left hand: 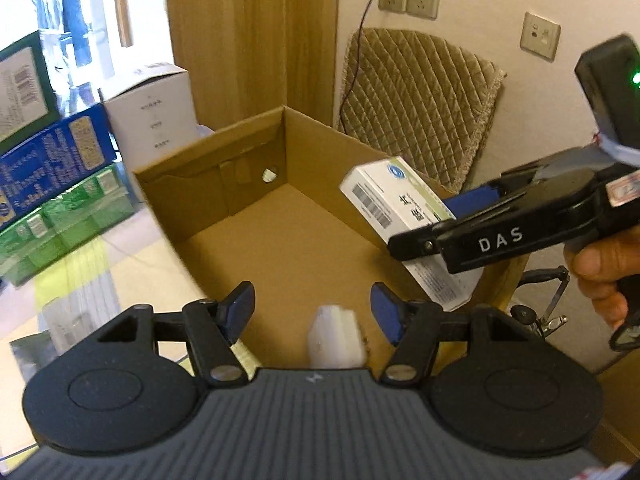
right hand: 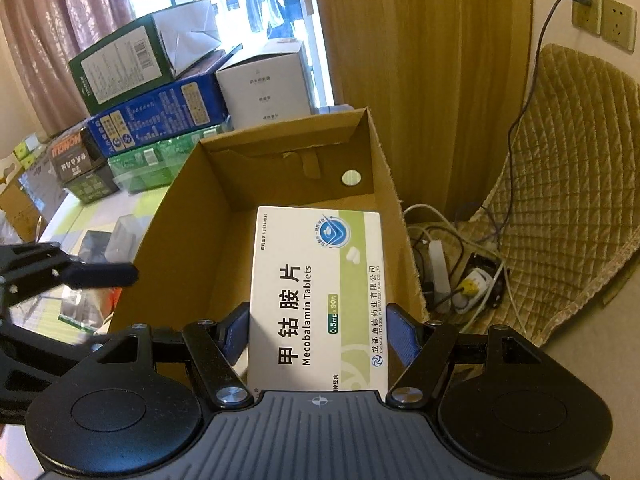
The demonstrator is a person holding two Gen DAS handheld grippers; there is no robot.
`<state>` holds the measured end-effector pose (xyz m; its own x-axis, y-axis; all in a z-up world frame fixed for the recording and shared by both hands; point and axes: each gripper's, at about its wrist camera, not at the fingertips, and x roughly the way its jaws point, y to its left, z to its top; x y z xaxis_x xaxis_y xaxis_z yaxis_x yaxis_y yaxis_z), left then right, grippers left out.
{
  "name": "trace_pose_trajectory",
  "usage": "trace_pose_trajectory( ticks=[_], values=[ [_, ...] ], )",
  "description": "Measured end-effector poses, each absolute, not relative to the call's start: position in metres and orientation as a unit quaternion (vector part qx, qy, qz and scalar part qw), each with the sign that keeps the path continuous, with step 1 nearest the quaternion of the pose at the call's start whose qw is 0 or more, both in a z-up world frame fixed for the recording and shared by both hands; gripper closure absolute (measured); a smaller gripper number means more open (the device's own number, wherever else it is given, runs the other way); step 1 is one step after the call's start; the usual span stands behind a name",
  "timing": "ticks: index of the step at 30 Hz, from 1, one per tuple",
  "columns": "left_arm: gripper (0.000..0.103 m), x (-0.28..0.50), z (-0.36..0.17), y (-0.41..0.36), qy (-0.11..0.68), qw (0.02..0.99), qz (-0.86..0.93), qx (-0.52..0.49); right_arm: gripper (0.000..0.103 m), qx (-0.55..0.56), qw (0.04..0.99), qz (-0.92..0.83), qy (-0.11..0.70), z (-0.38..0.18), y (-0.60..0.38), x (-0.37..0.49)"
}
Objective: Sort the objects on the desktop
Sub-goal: 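Open both tools to drop the adapter and medicine box into the cardboard box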
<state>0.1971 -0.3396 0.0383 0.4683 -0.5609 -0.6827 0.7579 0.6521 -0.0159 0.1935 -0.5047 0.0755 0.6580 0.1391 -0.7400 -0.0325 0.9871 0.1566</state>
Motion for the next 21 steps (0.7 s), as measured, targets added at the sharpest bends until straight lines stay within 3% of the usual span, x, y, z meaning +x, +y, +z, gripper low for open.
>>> trace_pose_trajectory(
  ticks=[9, 13, 21],
  values=[
    [0.043, 0.19, 0.047, -0.299, 0.333, 0.859, -0.368, 0.126, 0.034, 0.045, 0.906, 0.036, 0.419, 0.067, -0.492, 0.199],
    [0.042, 0.189, 0.049, -0.286, 0.337, 0.862, -0.36, 0.113, 0.021, 0.046, 0.908, 0.035, 0.414, 0.07, -0.489, 0.197],
    [0.041, 0.177, 0.053, -0.265, 0.342, 0.865, -0.351, 0.105, 0.02, 0.024, 0.912, 0.037, 0.409, 0.086, -0.468, 0.178]
  ],
)
